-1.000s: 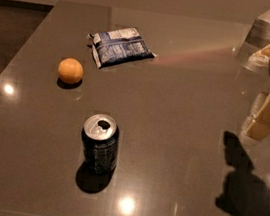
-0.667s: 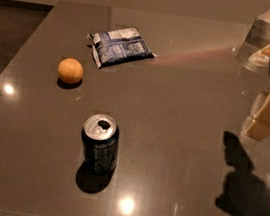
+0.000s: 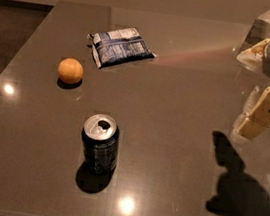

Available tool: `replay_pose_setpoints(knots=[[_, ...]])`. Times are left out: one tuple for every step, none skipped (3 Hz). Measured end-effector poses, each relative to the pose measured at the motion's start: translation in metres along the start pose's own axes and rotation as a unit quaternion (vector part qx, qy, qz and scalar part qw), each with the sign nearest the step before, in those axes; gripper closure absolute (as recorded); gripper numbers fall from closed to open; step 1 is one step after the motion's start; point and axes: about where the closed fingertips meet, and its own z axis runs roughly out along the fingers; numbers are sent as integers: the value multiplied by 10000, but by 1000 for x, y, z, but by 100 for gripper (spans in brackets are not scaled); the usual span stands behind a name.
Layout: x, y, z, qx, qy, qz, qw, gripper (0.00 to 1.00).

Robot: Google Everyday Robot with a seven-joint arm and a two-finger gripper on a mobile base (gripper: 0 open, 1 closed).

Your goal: Knock pepsi can over

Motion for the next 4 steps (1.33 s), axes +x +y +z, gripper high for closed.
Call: replay_pose_setpoints(knots=[[-22,13,3,-187,-448,-149,9987,0],[-57,38,15,-550,-1055,-380,9922,0],[-77,56,28,-826,-1333,-581,9859,0],[-108,85,51,-1175,-1617,-765,9768,0]])
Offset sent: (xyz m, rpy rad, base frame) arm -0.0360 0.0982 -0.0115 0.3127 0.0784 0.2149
